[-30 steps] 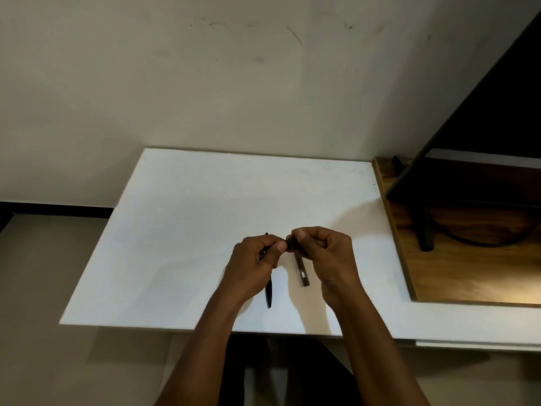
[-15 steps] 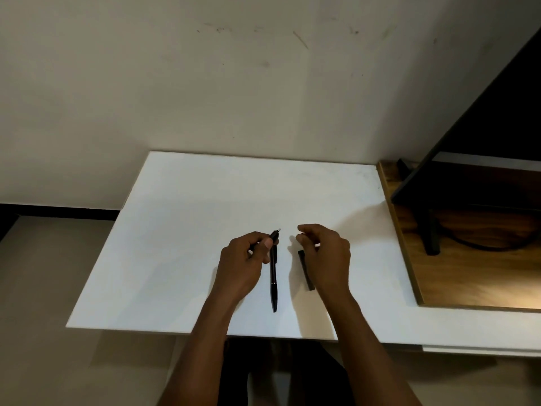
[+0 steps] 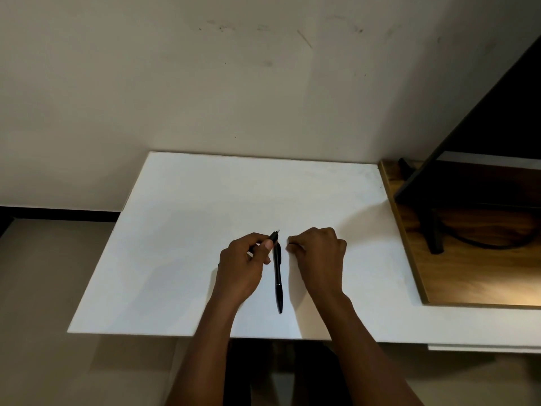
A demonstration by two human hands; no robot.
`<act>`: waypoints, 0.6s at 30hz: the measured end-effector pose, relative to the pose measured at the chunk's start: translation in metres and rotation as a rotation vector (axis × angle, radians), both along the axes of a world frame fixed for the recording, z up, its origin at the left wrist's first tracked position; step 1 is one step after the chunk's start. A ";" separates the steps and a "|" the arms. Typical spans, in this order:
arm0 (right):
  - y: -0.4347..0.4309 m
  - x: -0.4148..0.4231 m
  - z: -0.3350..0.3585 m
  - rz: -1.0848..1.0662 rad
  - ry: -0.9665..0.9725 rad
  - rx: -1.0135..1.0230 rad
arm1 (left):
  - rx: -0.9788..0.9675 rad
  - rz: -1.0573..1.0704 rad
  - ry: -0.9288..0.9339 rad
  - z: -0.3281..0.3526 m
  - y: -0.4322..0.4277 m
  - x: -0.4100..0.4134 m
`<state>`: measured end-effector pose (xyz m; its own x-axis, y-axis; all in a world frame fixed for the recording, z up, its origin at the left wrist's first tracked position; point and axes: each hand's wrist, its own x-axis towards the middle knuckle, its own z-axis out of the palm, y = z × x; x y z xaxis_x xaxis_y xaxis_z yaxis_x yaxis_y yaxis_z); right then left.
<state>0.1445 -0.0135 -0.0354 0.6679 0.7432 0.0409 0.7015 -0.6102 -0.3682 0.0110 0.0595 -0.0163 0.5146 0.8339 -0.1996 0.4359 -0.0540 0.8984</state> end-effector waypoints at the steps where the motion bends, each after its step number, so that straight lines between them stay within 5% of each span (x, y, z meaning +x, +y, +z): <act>1: 0.000 0.001 0.001 -0.003 0.022 0.008 | 0.000 -0.004 0.001 0.000 0.000 0.001; 7: -0.009 0.012 0.018 -0.271 0.517 0.577 | 0.015 -0.014 0.025 -0.003 -0.001 0.002; 18: -0.015 0.010 0.017 -0.065 0.829 0.499 | 0.016 -0.069 0.076 -0.001 -0.005 0.010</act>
